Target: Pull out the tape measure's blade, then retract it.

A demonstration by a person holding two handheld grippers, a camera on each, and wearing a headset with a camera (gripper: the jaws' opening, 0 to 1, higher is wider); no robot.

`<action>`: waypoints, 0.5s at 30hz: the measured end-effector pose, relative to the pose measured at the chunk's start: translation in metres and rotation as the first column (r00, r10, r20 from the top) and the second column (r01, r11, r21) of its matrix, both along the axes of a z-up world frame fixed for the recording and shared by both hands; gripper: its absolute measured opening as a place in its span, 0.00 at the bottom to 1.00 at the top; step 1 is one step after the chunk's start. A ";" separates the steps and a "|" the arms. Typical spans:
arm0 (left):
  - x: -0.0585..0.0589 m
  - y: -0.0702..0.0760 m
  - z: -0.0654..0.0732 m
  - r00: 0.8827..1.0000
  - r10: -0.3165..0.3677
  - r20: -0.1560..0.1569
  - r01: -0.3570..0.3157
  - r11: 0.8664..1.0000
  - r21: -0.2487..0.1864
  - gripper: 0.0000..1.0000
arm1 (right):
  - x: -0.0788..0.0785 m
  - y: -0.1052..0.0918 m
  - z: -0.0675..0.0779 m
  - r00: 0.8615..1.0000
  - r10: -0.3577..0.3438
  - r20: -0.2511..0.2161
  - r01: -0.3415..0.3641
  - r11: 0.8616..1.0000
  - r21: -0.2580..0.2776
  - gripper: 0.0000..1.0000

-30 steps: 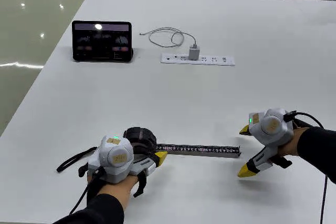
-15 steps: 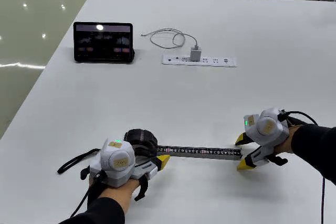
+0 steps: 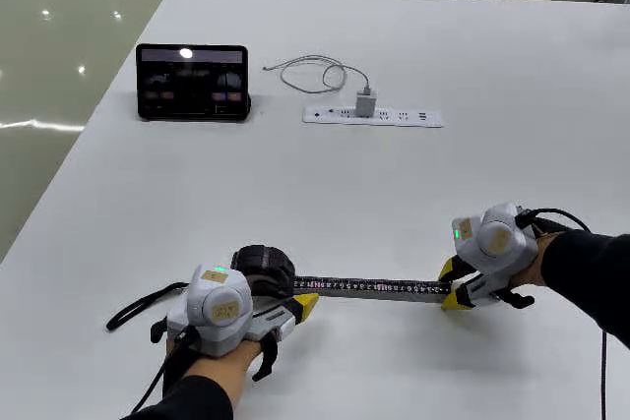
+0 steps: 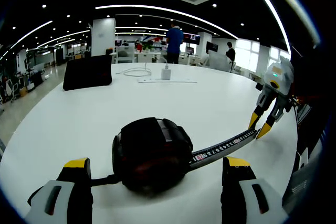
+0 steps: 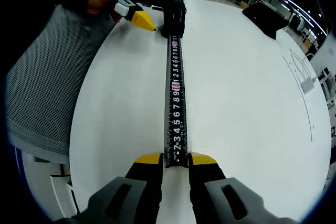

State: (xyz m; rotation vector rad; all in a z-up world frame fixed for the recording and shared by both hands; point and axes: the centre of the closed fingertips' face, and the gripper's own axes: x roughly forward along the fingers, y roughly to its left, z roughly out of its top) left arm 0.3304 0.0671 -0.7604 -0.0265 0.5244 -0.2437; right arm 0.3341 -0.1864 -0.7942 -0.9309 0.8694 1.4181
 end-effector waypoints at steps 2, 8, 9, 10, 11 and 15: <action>0.000 0.000 0.000 1.000 0.000 0.000 0.000 1.000 0.000 1.00 | 0.002 -0.002 0.000 1.000 -0.018 -0.009 0.018 1.000 0.006 0.12; 0.001 0.001 0.000 1.000 0.010 0.000 -0.010 1.000 -0.007 0.99 | 0.002 -0.002 0.000 1.000 -0.024 -0.007 0.024 1.000 -0.003 0.12; 0.001 0.002 0.000 1.000 0.018 0.000 -0.018 1.000 -0.014 0.99 | 0.002 -0.002 -0.001 0.999 -0.036 -0.010 0.036 0.999 -0.007 0.12; 0.002 0.003 0.001 1.000 0.024 0.001 -0.024 1.000 -0.017 0.99 | 0.003 -0.002 -0.001 0.998 -0.058 -0.012 0.058 0.998 -0.017 0.12; 0.002 0.004 0.001 1.000 0.027 0.000 -0.027 0.999 -0.018 0.99 | 0.002 -0.002 -0.001 0.999 -0.050 0.001 0.050 0.998 -0.028 0.11; 0.005 0.013 0.002 0.998 0.070 -0.008 -0.070 0.997 -0.038 0.99 | 0.000 -0.001 -0.001 0.999 -0.012 0.031 0.014 0.998 -0.055 0.10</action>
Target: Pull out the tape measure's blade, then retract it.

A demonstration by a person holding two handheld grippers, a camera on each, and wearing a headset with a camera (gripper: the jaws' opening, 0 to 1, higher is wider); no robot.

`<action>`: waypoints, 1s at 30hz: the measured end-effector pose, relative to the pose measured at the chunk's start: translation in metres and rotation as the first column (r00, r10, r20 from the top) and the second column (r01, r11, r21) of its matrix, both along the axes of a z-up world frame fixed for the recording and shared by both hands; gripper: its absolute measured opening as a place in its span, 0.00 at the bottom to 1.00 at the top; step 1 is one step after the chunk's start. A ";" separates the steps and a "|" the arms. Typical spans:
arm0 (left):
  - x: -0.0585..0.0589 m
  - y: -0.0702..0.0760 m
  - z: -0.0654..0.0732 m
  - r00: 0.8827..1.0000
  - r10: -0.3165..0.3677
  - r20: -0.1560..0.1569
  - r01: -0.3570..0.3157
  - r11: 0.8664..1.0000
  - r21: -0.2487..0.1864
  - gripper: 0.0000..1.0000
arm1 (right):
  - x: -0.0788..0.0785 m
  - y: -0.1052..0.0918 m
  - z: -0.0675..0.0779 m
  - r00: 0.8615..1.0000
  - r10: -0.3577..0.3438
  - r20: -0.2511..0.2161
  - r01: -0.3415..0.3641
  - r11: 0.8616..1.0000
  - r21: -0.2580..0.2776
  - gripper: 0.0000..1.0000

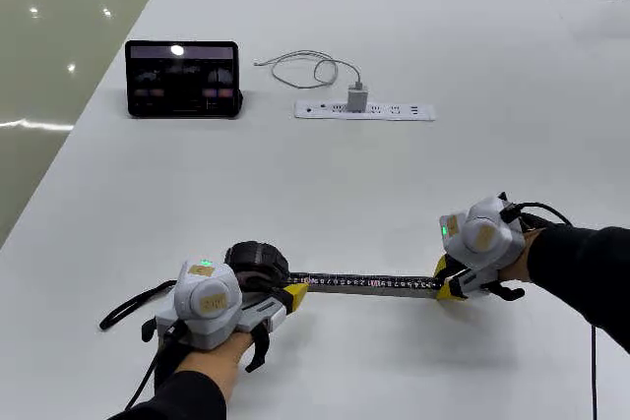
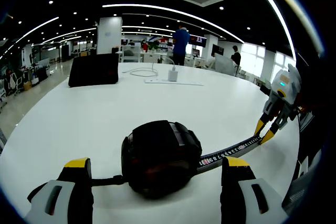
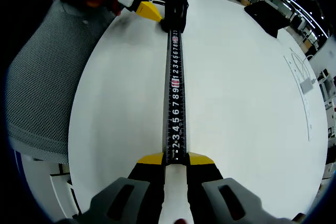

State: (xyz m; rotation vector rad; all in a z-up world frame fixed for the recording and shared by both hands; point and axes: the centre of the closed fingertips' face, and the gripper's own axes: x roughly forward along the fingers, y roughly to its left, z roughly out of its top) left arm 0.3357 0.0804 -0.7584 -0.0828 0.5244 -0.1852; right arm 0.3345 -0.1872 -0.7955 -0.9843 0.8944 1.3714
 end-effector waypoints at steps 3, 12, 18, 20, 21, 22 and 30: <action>0.006 0.005 0.002 1.000 0.020 0.007 -0.020 1.000 -0.001 0.97 | 0.001 -0.001 -0.001 1.000 -0.016 -0.004 0.016 1.000 0.010 0.10; 0.018 -0.001 0.001 1.000 0.027 -0.009 -0.027 1.000 -0.012 0.83 | 0.003 0.001 -0.002 0.998 -0.055 -0.035 0.053 0.997 -0.052 0.10; 0.017 -0.006 -0.007 0.999 0.019 -0.045 -0.019 1.000 -0.016 0.78 | 0.002 -0.001 -0.002 0.998 -0.056 -0.035 0.055 0.998 -0.041 0.10; 0.018 -0.005 -0.005 0.999 0.024 -0.038 -0.025 1.000 -0.013 0.77 | 0.002 -0.001 -0.002 0.997 -0.068 -0.036 0.066 0.997 -0.041 0.10; 0.018 -0.005 -0.004 0.999 0.025 -0.039 -0.026 1.000 -0.012 0.76 | 0.003 0.000 -0.002 0.997 -0.072 -0.038 0.071 0.997 -0.042 0.10; 0.019 -0.006 -0.004 0.999 0.023 -0.039 -0.024 1.000 -0.013 0.76 | 0.003 0.000 -0.002 0.996 -0.076 -0.040 0.074 0.996 -0.044 0.10; 0.022 -0.012 -0.006 0.998 -0.037 -0.041 0.039 0.998 0.059 0.66 | 0.002 -0.001 -0.001 0.994 -0.097 -0.044 0.095 0.994 -0.047 0.11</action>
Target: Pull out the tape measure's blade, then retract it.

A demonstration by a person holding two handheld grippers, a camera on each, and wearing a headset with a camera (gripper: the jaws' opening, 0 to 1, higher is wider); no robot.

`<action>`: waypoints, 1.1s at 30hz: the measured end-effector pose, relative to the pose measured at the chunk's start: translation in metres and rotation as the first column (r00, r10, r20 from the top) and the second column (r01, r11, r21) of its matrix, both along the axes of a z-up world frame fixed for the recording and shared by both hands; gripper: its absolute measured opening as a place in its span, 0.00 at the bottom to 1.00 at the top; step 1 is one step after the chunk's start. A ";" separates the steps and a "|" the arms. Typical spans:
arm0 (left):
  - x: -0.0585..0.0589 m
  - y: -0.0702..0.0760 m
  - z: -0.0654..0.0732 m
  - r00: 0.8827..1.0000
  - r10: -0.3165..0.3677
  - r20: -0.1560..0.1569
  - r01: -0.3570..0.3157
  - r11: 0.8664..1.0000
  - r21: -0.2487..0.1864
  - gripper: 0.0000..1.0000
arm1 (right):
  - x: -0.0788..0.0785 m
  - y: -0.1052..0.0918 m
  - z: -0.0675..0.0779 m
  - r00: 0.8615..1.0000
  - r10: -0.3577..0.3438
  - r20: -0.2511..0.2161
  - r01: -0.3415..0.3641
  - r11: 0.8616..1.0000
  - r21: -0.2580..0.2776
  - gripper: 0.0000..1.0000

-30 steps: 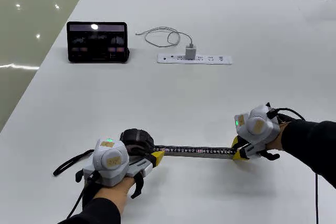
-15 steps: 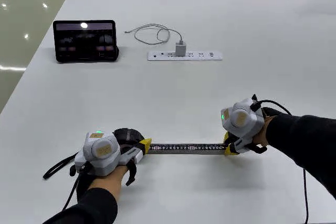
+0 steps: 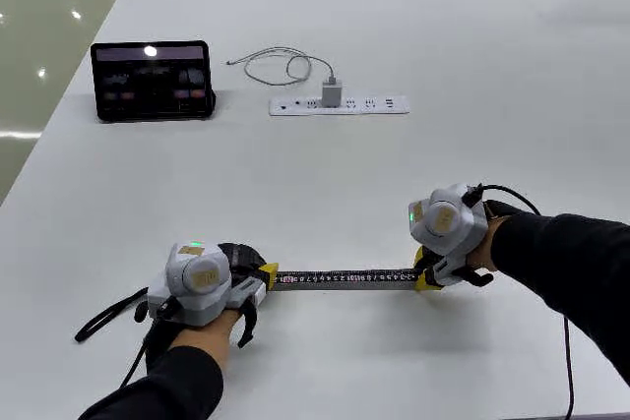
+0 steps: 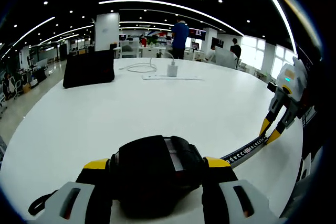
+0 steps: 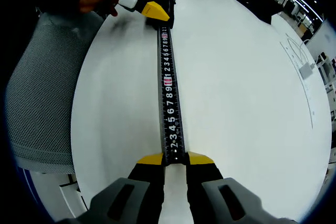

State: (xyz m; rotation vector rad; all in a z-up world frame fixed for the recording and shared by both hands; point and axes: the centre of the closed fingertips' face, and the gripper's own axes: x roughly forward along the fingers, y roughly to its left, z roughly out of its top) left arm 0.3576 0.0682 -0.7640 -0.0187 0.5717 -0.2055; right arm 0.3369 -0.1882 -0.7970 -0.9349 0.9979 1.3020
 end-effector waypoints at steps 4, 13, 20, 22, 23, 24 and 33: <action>0.000 0.000 0.000 1.000 -0.008 -0.011 0.008 1.000 0.010 0.65 | 0.001 0.000 0.000 1.000 -0.005 -0.002 0.005 1.000 0.007 0.11; -0.001 0.000 -0.002 1.000 -0.011 -0.023 0.011 1.000 0.019 0.64 | 0.001 0.001 0.001 1.000 -0.004 -0.005 0.004 1.000 -0.002 0.10; -0.002 0.001 -0.002 1.000 -0.012 -0.025 0.012 1.000 0.014 0.64 | 0.001 0.002 0.001 1.000 -0.025 -0.005 0.025 1.000 0.011 0.10; -0.002 0.001 -0.002 1.000 -0.012 -0.026 0.013 1.000 0.013 0.64 | 0.000 0.002 0.001 1.000 -0.017 0.000 0.017 1.000 0.010 0.11; -0.002 0.001 -0.002 1.000 -0.013 -0.026 0.014 1.000 0.013 0.64 | 0.001 0.003 0.001 1.000 -0.018 -0.001 0.018 1.000 0.010 0.11; -0.002 0.001 -0.002 1.000 -0.013 -0.028 0.013 1.000 0.011 0.64 | 0.001 0.003 0.001 1.000 -0.022 -0.003 0.022 1.000 0.011 0.11; -0.003 0.000 -0.003 0.999 -0.015 -0.034 0.015 1.000 0.009 0.64 | 0.002 0.006 0.000 0.999 -0.037 -0.006 0.037 0.999 0.006 0.11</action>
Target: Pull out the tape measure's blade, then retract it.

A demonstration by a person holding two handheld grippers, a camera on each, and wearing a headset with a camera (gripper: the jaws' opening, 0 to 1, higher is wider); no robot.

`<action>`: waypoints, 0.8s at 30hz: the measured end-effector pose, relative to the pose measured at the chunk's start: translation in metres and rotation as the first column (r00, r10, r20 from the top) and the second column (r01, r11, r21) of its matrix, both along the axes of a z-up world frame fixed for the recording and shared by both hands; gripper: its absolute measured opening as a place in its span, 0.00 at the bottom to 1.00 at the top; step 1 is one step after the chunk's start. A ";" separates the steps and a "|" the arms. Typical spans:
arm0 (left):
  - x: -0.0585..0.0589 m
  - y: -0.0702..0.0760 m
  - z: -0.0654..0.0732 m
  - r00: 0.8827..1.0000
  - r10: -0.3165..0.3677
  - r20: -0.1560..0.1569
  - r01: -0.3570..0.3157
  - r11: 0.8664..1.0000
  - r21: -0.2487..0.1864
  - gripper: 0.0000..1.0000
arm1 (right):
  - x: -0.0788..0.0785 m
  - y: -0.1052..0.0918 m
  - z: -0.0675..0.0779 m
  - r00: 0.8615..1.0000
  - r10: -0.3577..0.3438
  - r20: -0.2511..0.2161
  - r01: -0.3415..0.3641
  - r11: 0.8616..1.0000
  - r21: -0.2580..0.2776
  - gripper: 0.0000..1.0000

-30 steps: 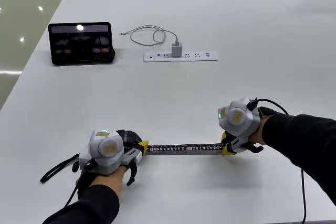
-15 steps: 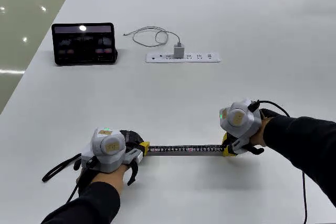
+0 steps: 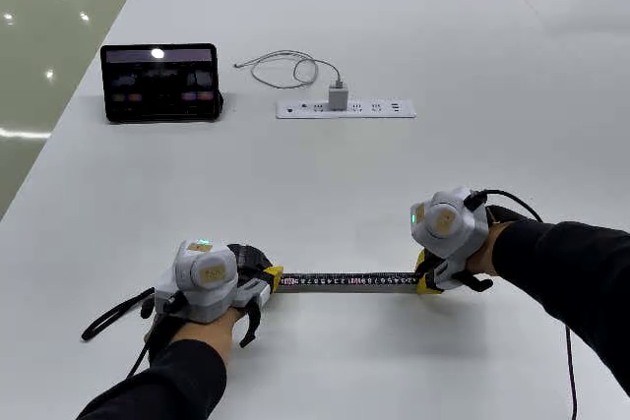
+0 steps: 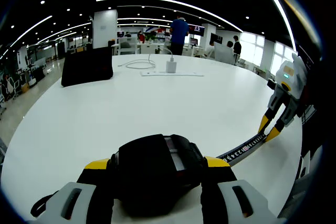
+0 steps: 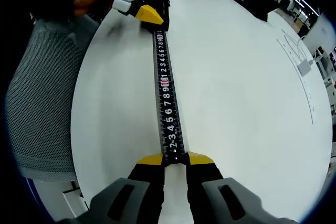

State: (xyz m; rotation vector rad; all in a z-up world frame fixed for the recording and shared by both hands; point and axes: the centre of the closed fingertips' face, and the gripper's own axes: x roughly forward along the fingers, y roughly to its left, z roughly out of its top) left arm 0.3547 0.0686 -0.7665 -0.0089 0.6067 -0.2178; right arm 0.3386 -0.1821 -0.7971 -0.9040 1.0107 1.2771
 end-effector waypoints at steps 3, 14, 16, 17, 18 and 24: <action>0.000 0.000 0.000 1.000 -0.001 -0.001 0.001 1.000 -0.001 0.64 | 0.000 0.001 0.000 1.000 0.003 0.003 -0.003 1.000 -0.006 0.11; 0.000 0.000 -0.001 1.000 -0.001 -0.004 0.001 1.000 -0.002 0.64 | 0.001 0.005 -0.001 1.000 -0.003 0.005 0.003 1.000 -0.011 0.11; 0.001 0.000 -0.001 1.000 -0.001 -0.004 0.001 1.000 -0.002 0.64 | 0.001 0.006 -0.001 1.000 -0.003 0.005 0.003 1.000 -0.010 0.11; 0.001 0.000 -0.001 1.000 -0.001 -0.004 0.001 1.000 -0.002 0.64 | 0.001 0.006 -0.001 1.000 -0.003 0.005 0.003 1.000 -0.009 0.11; 0.001 0.000 -0.001 1.000 -0.001 -0.004 0.001 1.000 -0.002 0.64 | 0.001 0.007 -0.001 1.000 -0.004 0.004 0.004 1.000 -0.008 0.11; 0.000 0.000 -0.001 1.000 -0.001 -0.007 0.001 1.000 -0.003 0.64 | 0.002 0.009 -0.001 1.000 -0.016 0.002 0.016 1.000 0.009 0.11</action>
